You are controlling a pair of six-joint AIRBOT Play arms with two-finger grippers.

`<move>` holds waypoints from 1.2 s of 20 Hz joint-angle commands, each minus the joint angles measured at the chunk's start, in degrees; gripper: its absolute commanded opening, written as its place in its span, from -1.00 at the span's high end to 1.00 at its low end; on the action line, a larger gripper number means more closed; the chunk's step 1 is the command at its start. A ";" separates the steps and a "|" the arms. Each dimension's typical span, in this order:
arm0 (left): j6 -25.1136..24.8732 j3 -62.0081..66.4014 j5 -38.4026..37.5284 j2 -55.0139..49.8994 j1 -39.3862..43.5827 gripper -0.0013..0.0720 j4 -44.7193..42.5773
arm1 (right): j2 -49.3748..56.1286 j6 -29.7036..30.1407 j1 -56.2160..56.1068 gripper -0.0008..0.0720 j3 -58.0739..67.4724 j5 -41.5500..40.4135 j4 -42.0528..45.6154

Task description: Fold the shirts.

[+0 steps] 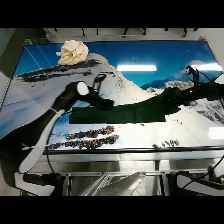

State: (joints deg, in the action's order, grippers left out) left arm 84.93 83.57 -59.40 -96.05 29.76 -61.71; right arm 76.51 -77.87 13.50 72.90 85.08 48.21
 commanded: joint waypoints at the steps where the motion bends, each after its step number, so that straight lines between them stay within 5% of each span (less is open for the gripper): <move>1: 0.42 9.14 3.43 -10.23 6.95 0.94 1.73 | -4.92 -7.96 -2.64 0.91 0.66 1.18 -1.22; 11: 2.16 27.78 -6.12 -24.72 9.35 0.94 3.34 | -5.84 -11.58 -2.62 0.91 8.07 2.71 -9.86; 15: -0.13 32.15 -19.37 -24.39 7.10 0.94 -2.01 | -4.96 -12.00 -2.64 0.91 8.07 2.86 -9.42; 18: -3.72 28.48 -25.33 -20.22 1.99 0.94 -4.59 | -4.52 -12.24 -2.64 0.91 8.07 2.86 -9.46; 24: -6.97 11.47 -24.61 -1.77 -14.36 0.94 -4.74 | -3.41 -12.61 -9.16 0.91 8.07 -0.79 -9.42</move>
State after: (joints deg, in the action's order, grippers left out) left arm 80.14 102.02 -82.72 -105.86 22.68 -65.84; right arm 72.31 -90.24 8.05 80.90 87.02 38.74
